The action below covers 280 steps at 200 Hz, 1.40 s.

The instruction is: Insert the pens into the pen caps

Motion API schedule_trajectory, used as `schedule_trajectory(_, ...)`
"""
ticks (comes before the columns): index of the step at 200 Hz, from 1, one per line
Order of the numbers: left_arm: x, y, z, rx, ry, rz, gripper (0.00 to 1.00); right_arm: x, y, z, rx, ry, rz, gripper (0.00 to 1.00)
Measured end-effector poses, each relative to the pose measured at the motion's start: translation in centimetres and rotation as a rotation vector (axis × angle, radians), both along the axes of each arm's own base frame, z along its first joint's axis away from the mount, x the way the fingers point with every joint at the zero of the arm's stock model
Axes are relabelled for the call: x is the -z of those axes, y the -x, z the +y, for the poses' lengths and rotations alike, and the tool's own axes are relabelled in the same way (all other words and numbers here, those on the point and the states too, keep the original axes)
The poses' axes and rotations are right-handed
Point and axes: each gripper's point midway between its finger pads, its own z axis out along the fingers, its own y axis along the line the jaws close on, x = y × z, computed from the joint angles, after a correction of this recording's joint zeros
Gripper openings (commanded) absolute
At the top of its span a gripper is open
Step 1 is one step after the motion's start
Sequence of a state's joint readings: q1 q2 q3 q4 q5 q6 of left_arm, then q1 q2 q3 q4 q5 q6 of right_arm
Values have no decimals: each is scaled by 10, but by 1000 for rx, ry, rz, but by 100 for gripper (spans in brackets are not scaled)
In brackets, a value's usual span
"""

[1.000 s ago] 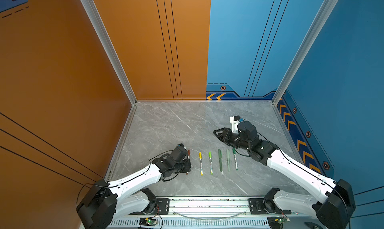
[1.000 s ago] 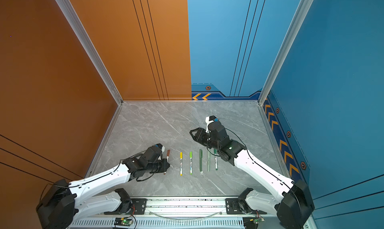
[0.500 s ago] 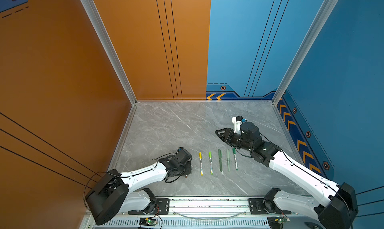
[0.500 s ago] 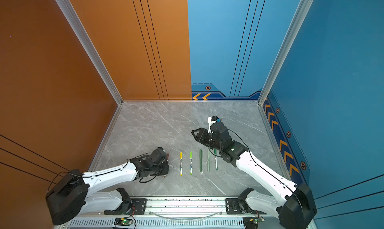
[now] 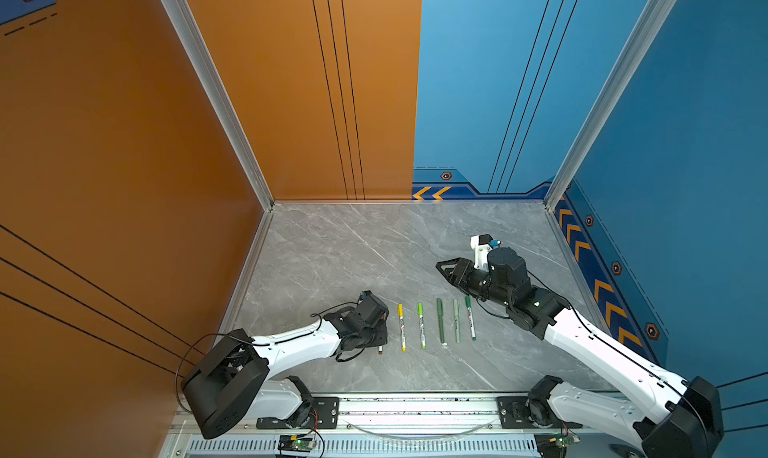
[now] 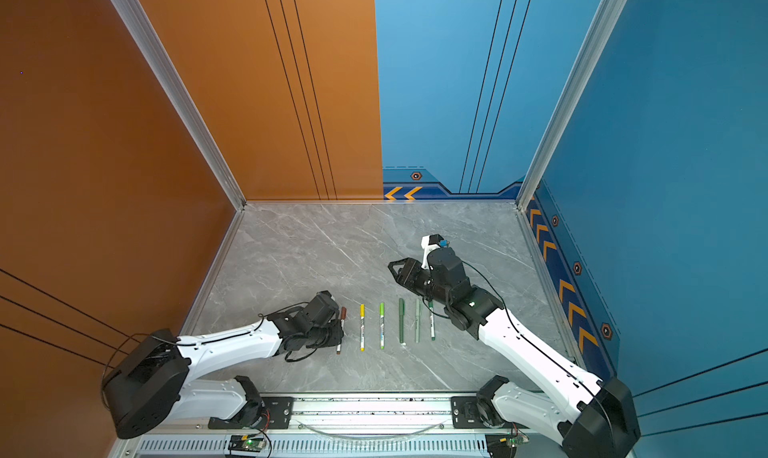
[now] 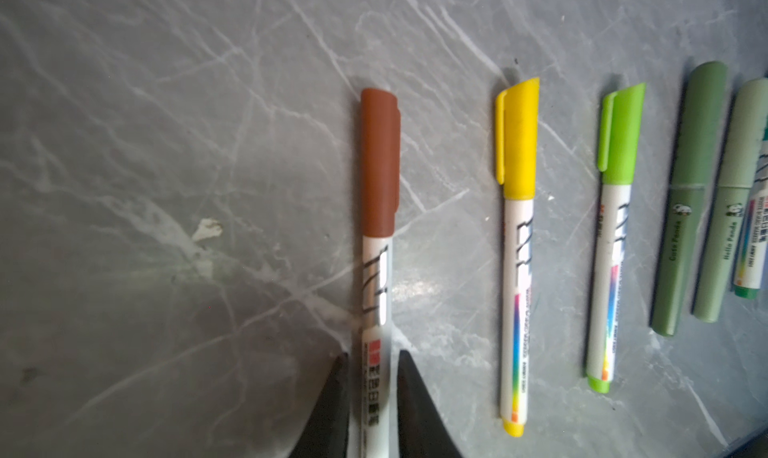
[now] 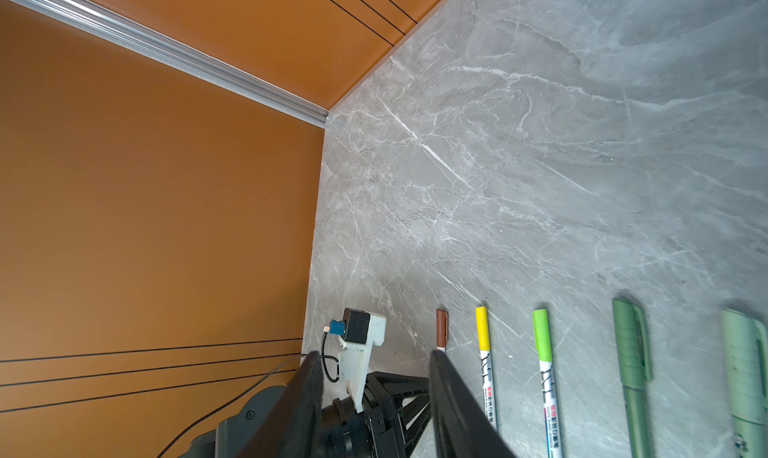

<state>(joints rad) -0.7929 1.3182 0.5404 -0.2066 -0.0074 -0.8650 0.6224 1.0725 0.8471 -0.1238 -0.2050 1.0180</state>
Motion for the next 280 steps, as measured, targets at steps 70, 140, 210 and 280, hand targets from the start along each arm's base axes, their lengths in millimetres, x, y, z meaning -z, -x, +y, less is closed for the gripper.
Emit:
schedule_trajectory(70, -12, -7, -8, 29, 8, -29, 33, -3, -3, -16, 38, -7, -15, 45)
schedule_trajectory(140, -230, -82, 26, -5, 213, -551, 76, 17, -37, -99, 235, 113, -14, 45)
schedule_trajectory(210, -251, -132, 186, -319, -245, -748, 98, 63, -33, -225, 527, 723, -172, 48)
schedule_trajectory(280, -95, -127, 260, -443, -528, -581, 98, 148, -22, -273, 596, 983, -227, 48)
